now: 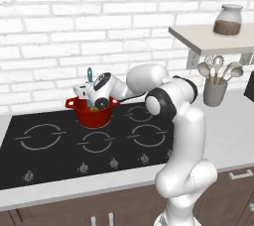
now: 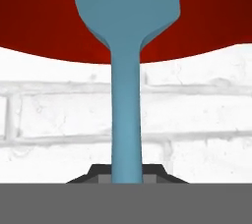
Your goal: Put the lime and lime in the pot. Retrieve the spatula and lightly stir the vegetables in the pot.
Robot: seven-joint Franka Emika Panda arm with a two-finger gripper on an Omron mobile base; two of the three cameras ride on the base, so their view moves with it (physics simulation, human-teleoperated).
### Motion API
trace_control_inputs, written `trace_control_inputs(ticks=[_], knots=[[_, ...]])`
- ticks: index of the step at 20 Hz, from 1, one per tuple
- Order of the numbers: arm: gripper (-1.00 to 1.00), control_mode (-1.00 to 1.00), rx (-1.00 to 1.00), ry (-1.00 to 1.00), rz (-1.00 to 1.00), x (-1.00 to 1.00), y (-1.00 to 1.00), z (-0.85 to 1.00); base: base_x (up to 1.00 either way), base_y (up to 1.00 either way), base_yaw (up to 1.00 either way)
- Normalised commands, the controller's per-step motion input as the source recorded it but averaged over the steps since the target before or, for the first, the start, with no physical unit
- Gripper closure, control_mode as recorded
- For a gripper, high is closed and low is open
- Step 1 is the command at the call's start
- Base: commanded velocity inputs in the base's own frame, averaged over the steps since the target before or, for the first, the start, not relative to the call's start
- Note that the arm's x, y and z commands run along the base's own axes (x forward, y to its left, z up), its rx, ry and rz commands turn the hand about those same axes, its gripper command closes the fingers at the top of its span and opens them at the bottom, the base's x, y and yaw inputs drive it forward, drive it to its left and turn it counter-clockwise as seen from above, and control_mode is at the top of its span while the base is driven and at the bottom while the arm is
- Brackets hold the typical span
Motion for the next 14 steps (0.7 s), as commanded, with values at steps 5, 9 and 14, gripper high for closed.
trace_control_inputs(ticks=[5, 9, 14], knots=[[1.0, -1.0, 0.0, 0.0, 0.01, -0.34, 0.15, -0.04, 0.0, 0.0, 0.0], [1.0, -1.0, 0.0, -0.01, 0.0, -0.54, -0.16, -0.13, 0.0, 0.0, 0.0], [1.0, -1.0, 0.0, -0.07, 0.01, -0.14, -0.61, -0.02, 0.0, 0.0, 0.0]])
